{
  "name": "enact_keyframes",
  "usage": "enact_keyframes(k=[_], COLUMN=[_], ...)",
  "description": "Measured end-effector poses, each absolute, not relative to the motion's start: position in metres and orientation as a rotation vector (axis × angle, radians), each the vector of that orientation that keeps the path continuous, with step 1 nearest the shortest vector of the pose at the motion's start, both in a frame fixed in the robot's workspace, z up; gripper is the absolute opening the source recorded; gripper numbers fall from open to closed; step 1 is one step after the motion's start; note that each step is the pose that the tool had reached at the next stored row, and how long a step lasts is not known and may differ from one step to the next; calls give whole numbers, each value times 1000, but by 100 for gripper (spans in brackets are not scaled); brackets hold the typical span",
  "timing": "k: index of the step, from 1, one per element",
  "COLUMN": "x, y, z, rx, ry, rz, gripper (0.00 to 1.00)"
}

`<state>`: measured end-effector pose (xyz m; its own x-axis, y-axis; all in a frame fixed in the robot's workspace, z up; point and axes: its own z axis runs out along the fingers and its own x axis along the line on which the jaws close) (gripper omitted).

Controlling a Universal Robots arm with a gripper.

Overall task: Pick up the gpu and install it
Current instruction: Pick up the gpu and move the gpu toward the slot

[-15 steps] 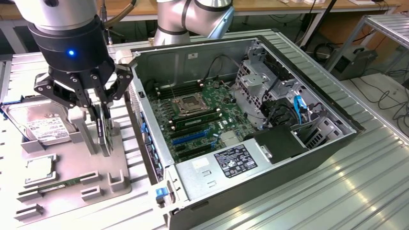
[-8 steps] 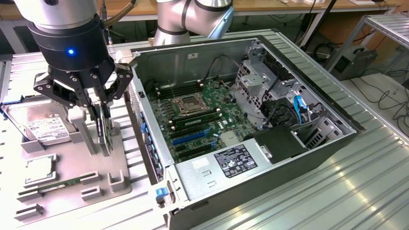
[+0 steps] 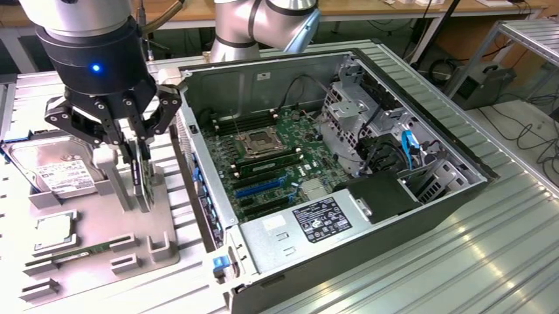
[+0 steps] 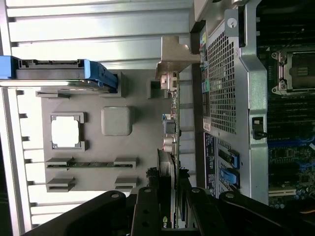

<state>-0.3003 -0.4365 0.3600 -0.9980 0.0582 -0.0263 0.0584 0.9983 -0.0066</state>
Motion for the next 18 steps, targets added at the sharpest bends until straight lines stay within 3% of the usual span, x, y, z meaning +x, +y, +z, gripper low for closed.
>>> enact_keyframes(k=[18], x=[-300], y=[-436], z=[365], rx=[91], ry=[3114], rz=[-11], gripper=[26])
